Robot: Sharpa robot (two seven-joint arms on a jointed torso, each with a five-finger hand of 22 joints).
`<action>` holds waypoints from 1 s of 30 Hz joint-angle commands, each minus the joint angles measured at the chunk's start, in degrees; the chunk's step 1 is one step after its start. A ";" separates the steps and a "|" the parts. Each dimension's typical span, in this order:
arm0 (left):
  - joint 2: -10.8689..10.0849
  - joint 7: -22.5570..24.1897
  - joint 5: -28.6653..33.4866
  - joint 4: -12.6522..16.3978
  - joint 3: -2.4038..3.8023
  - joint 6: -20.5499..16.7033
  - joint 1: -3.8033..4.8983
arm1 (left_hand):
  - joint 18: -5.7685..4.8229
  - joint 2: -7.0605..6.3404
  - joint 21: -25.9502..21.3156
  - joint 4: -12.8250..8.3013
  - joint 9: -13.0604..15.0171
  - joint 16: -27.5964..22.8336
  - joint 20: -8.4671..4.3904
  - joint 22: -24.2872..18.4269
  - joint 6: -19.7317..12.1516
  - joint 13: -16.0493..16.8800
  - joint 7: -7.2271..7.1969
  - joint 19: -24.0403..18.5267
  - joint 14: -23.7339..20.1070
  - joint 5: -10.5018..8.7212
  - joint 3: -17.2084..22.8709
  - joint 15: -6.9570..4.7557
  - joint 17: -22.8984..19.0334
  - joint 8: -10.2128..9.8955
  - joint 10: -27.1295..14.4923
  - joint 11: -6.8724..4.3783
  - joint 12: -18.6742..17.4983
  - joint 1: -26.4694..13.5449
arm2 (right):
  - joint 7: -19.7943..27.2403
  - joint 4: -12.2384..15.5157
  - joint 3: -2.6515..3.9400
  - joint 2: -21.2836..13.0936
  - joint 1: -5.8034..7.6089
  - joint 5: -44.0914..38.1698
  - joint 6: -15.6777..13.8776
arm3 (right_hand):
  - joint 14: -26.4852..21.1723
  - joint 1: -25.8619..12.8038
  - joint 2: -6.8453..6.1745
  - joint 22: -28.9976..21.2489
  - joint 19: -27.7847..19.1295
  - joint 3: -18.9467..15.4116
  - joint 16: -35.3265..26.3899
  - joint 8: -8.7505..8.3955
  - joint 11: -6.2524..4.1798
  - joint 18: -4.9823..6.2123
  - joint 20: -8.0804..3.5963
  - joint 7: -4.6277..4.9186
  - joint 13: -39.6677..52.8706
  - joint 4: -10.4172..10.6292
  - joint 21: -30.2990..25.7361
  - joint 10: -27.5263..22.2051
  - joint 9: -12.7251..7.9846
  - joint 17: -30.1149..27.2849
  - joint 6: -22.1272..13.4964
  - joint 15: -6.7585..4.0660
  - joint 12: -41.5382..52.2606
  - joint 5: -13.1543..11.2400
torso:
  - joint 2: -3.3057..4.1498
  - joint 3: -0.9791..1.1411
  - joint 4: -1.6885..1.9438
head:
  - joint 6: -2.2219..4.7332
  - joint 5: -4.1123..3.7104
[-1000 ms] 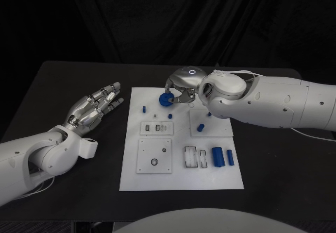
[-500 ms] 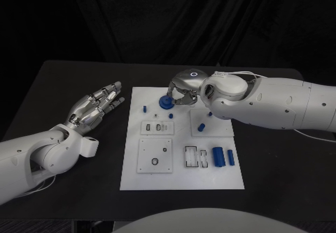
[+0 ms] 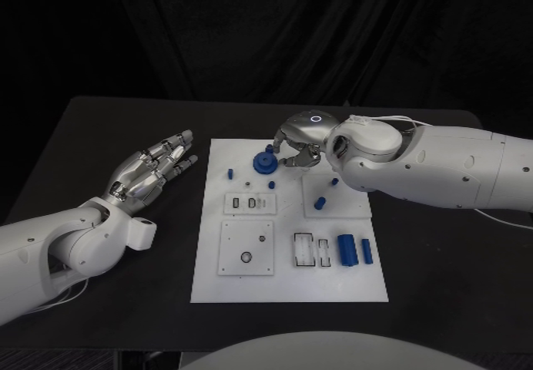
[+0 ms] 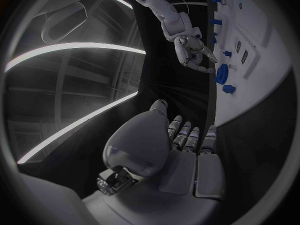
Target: Assemble the parts on the task board
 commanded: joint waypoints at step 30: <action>-0.31 7.14 -0.06 0.40 0.04 0.35 0.06 | 1.13 -0.20 0.26 -0.15 0.08 0.38 0.44 0.04 0.14 -0.01 0.53 0.12 0.05 0.32 0.49 0.38 0.08 0.35 -0.05 0.42 0.18 0.71 | -3.49 13.54 -0.36 -25.92 2.81 -0.16 -4.30 | 5.08 -2.38 0.09 10.66 0.66 -3.37 -1.22 -4.29 -0.34 0.00 -0.24 -0.27 15.10 4.91 -0.61 5.86 -5.39 12.39 -1.88 -0.17 0.15 -12.10 | -0.01 -0.06 -0.23 | 0.03 -0.03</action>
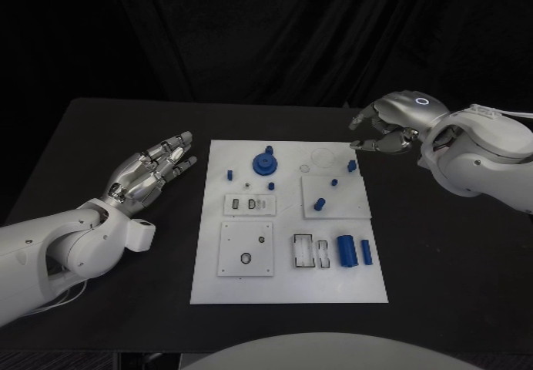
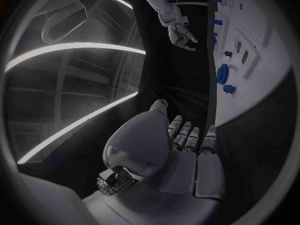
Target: Assemble the parts on the task board
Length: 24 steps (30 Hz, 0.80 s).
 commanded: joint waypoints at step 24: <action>0.49 6.89 -0.06 -0.51 0.04 0.89 0.04 | 1.13 0.02 0.25 -0.03 0.08 0.38 0.47 0.03 -0.10 -0.02 0.30 0.11 0.05 0.36 0.38 0.42 0.08 0.34 -0.05 0.47 0.16 0.51 | -0.67 -2.05 -0.04 0.08 -5.48 -0.18 -1.18 | 4.99 0.69 -0.96 10.69 0.66 -1.37 -0.76 -0.07 -0.37 0.04 -0.31 -0.05 15.06 1.47 -0.77 5.86 -1.55 12.05 -0.21 -0.23 0.15 -3.64 | 0.08 0.03 0.24 | -0.04 -0.77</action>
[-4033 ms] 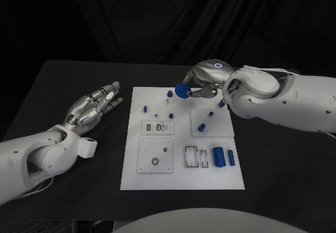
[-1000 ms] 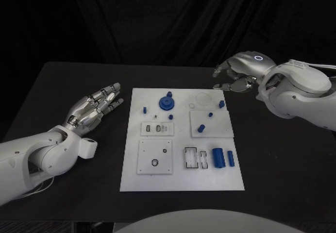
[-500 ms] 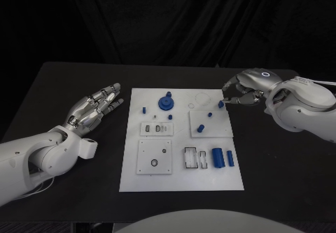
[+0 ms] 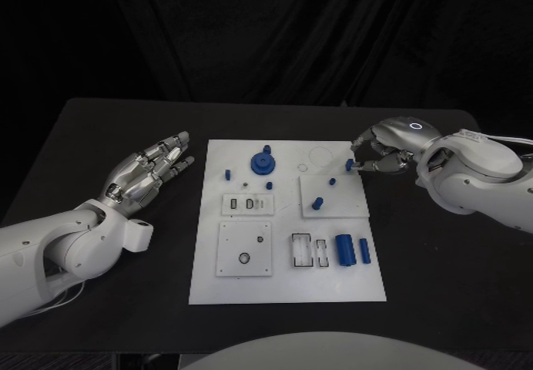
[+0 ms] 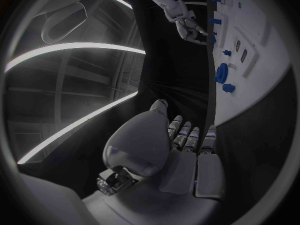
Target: Assemble the parts on the task board
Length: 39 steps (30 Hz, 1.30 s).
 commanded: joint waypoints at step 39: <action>-0.16 6.54 -0.06 -0.17 0.05 1.15 0.00 | 1.12 0.01 0.27 -0.19 0.06 0.39 0.54 0.04 -0.20 -0.02 0.10 0.14 0.07 0.52 0.56 0.51 0.09 0.28 -0.04 0.71 0.20 0.61 | -0.61 -4.95 0.02 3.91 -2.37 -0.21 -1.45 | 4.74 4.21 0.71 10.51 0.32 0.15 -1.08 1.67 -0.39 0.26 -0.31 -0.06 15.07 -0.77 -1.74 5.86 -0.89 11.28 3.22 -0.25 0.15 4.61 | -0.07 -0.03 -0.09 | -0.36 0.38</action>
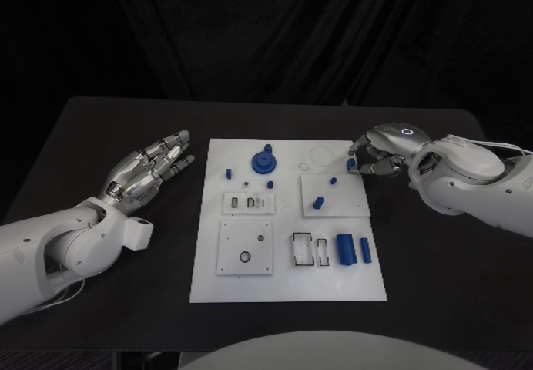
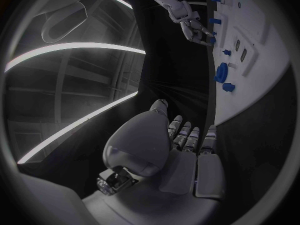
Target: Assemble the parts on the task board
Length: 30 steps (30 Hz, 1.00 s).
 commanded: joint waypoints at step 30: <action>-0.41 6.44 -0.05 0.25 0.04 0.91 -0.03 | 1.13 -0.02 0.31 -0.18 0.07 0.39 0.40 0.06 -0.19 -0.02 0.13 -0.02 0.08 0.40 0.51 0.56 0.09 0.28 -0.02 0.37 0.21 0.72 | 0.68 2.10 0.18 -0.36 -0.25 -0.22 -6.36 | 4.91 3.46 0.81 11.03 0.86 0.56 -0.08 6.28 -0.97 0.10 -0.95 -1.47 15.09 -2.91 0.02 5.86 6.48 11.62 8.18 -0.83 0.15 11.10 | 0.01 0.01 0.00 | -0.08 0.54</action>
